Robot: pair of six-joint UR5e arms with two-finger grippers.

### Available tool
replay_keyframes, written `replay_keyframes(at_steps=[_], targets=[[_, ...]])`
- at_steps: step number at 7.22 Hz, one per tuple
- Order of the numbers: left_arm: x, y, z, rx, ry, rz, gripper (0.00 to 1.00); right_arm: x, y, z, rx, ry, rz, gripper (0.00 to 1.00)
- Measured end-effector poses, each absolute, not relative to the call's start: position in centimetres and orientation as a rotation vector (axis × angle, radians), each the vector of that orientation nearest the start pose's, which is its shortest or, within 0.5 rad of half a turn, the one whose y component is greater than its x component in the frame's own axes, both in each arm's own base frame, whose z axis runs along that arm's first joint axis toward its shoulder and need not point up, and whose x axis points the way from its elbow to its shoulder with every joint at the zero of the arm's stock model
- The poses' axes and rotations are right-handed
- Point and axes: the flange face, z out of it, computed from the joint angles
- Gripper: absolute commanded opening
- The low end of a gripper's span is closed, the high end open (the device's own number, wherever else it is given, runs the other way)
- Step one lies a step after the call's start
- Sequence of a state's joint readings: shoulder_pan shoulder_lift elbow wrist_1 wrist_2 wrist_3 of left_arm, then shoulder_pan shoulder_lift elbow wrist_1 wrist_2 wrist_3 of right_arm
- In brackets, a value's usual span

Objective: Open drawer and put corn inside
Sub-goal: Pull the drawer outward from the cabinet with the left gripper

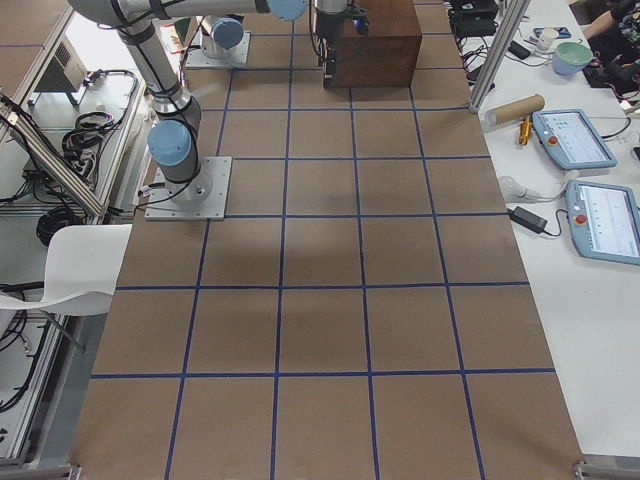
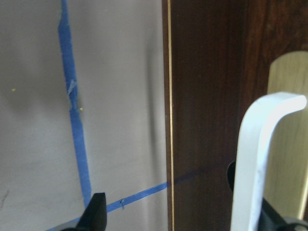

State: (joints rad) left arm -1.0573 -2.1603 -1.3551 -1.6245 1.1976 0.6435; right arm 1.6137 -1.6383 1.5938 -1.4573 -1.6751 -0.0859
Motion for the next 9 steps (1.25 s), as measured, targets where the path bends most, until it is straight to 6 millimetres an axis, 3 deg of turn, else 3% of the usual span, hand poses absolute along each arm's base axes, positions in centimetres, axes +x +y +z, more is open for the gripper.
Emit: replay_keyframes(at_steps=[4, 9], targets=[[21.0, -64.0, 24.7, -0.004, -2.617, -0.208, 1.00, 14.2, -45.0, 49.8, -0.215, 3.235, 0.117, 1.00], [24.0, -62.8, 25.0, 0.031, -2.655, -0.226, 1.00, 14.2, -45.0, 49.8, -0.215, 3.235, 0.117, 1.00]])
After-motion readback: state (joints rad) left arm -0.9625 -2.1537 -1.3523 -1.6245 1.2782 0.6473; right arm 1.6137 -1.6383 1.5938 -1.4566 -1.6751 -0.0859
